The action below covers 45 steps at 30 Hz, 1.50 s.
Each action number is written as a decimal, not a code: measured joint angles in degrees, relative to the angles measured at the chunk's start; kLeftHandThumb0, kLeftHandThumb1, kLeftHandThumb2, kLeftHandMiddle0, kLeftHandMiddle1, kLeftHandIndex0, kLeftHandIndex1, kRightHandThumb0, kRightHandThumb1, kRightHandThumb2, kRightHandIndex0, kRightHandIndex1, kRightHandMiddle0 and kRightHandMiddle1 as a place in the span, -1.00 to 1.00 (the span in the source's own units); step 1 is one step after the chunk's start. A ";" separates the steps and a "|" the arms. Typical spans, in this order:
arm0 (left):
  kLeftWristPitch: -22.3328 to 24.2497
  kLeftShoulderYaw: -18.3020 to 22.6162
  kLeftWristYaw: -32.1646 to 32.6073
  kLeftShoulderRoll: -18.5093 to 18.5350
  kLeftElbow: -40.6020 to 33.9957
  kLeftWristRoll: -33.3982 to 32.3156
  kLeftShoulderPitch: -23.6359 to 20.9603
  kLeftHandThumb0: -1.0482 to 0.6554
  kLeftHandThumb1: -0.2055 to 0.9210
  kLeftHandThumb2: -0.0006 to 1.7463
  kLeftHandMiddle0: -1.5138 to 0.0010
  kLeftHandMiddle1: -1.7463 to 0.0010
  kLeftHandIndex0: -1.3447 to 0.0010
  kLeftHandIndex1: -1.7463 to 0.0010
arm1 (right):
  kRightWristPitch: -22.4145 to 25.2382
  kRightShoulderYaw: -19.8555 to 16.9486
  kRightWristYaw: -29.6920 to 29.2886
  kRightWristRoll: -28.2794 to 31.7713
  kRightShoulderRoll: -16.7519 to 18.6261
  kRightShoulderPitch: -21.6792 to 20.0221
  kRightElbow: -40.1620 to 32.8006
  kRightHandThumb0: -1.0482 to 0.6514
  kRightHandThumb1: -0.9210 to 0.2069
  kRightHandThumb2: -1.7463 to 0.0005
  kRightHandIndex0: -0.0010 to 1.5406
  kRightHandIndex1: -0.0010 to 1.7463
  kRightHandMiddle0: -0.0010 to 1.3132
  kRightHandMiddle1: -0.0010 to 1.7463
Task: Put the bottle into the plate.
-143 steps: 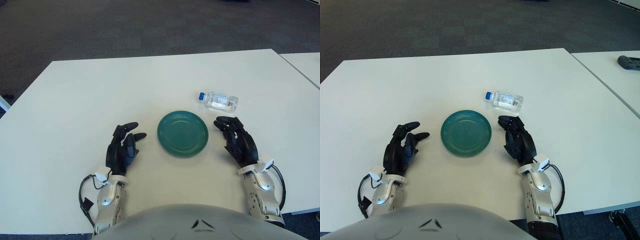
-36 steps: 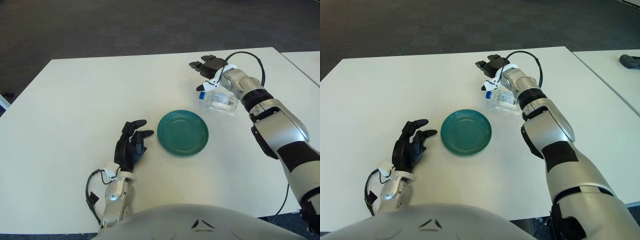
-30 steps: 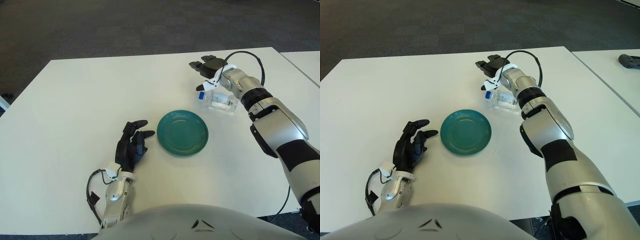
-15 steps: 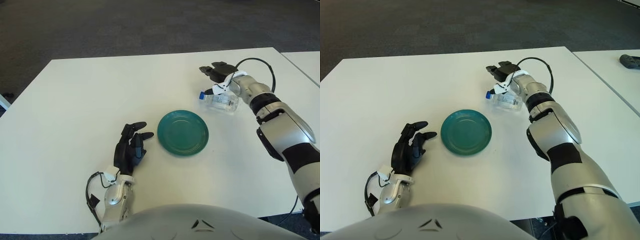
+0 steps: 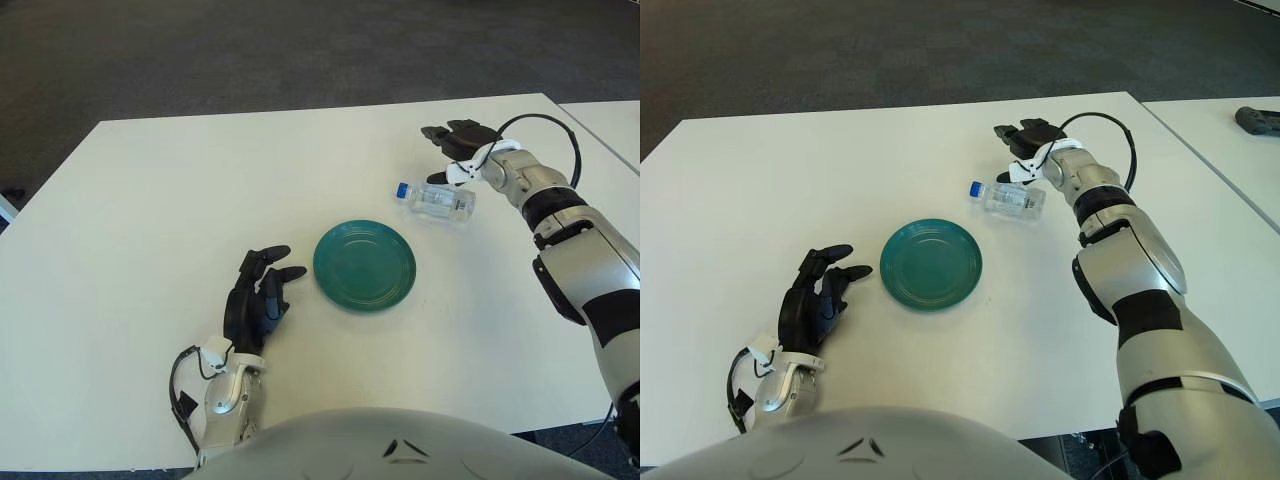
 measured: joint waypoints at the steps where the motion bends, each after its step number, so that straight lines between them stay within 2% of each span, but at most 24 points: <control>1: -0.02 0.10 -0.17 0.06 -0.10 -0.09 0.15 -0.74 1.00 -0.23 0.24 -0.27 0.56 -0.35 | -0.34 0.02 0.00 0.11 -0.02 0.34 -0.30 -1.00 -1.00 0.29 -1.00 -1.00 -1.00 -1.00; 13: -0.54 1.31 -1.15 0.52 -0.58 -1.31 1.16 -0.71 1.00 -0.26 0.24 -0.27 0.55 -0.35 | -2.51 -0.60 -0.02 1.52 -2.50 4.05 -3.63 -1.00 -1.00 0.29 -1.00 -1.00 -1.00 -1.00; 20: -1.69 1.79 -2.06 0.78 -0.19 -1.58 1.40 -0.71 1.00 -0.27 0.24 -0.27 0.55 -0.36 | -3.11 -2.33 0.61 3.76 -4.42 8.47 -9.76 -1.00 -1.00 0.29 -1.00 -1.00 -1.00 -1.00; 30: -1.97 2.04 -3.03 0.91 0.17 -2.00 1.21 -0.73 1.00 -0.29 0.25 -0.25 0.56 -0.34 | -5.61 -3.17 2.04 5.45 -5.10 13.84 -17.81 -1.00 -1.00 0.29 -1.00 -1.00 -1.00 -1.00; 45: -1.92 2.28 -3.03 0.80 -0.01 -1.56 1.36 -0.77 1.00 -0.26 0.23 -0.24 0.54 -0.33 | -6.25 -5.42 2.70 6.72 -6.80 19.50 -23.22 -1.00 -1.00 0.30 -1.00 -1.00 -1.00 -1.00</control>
